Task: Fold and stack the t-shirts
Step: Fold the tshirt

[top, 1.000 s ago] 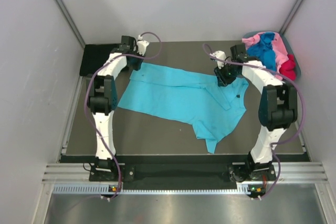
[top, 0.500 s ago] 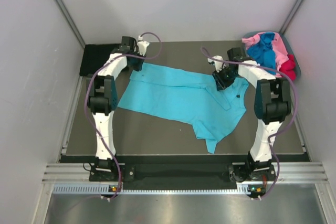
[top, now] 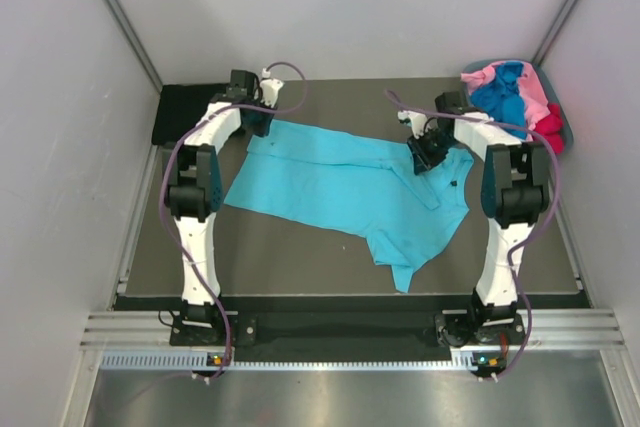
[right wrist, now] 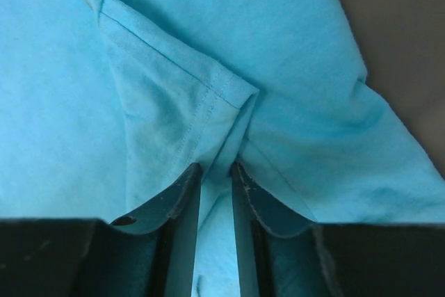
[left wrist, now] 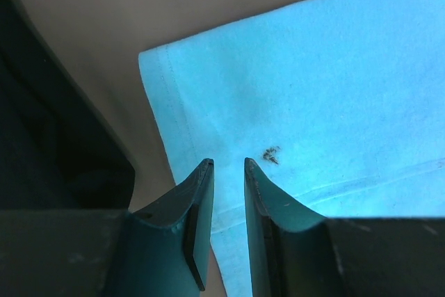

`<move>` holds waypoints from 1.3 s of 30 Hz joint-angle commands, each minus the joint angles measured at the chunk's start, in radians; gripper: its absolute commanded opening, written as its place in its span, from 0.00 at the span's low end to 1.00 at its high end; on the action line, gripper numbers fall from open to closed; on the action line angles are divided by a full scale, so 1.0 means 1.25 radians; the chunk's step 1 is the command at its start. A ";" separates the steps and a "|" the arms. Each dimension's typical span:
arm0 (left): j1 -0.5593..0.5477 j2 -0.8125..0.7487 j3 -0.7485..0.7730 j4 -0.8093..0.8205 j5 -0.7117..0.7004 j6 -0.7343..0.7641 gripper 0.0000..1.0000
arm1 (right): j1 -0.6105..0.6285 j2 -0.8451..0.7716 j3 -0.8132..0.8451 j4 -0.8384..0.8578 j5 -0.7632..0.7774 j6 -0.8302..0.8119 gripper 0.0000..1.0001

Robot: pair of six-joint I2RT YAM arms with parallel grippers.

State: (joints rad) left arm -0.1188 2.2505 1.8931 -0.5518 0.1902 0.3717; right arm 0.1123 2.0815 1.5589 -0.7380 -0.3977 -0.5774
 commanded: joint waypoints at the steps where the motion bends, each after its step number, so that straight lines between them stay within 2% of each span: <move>1: -0.002 -0.068 -0.016 0.000 -0.004 0.004 0.29 | -0.004 0.004 0.045 -0.037 -0.074 -0.028 0.24; 11: -0.006 -0.081 -0.033 0.000 -0.016 0.016 0.29 | -0.005 -0.042 0.049 -0.066 -0.115 -0.034 0.08; 14: -0.010 -0.085 -0.038 0.000 -0.022 0.019 0.29 | -0.004 -0.058 0.035 -0.063 -0.119 -0.034 0.00; 20: -0.015 -0.107 -0.054 -0.003 -0.031 0.035 0.29 | 0.023 -0.109 0.006 -0.062 -0.125 -0.036 0.00; 25: -0.015 -0.133 -0.079 0.003 -0.038 0.057 0.29 | 0.127 -0.200 -0.074 -0.055 -0.141 -0.007 0.00; 28: -0.015 -0.134 -0.082 0.003 -0.048 0.063 0.29 | 0.202 -0.232 -0.107 -0.065 -0.158 0.018 0.04; 29: -0.015 -0.134 -0.081 0.003 -0.049 0.062 0.29 | 0.222 -0.240 -0.124 -0.067 -0.156 0.020 0.10; 31: -0.015 -0.133 -0.075 0.008 -0.054 0.062 0.29 | 0.255 -0.270 -0.140 -0.065 -0.145 0.021 0.10; 35: -0.020 -0.127 -0.058 0.011 -0.065 0.065 0.30 | 0.221 -0.304 -0.175 -0.045 -0.124 0.046 0.17; 39: -0.025 -0.094 -0.020 0.011 -0.069 0.071 0.31 | 0.098 -0.285 -0.145 -0.032 -0.136 0.069 0.18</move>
State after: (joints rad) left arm -0.1406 2.1475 1.8076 -0.5514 0.1131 0.4450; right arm 0.3450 1.7531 1.3407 -0.8120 -0.5545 -0.5232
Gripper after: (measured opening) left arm 0.300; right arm 0.180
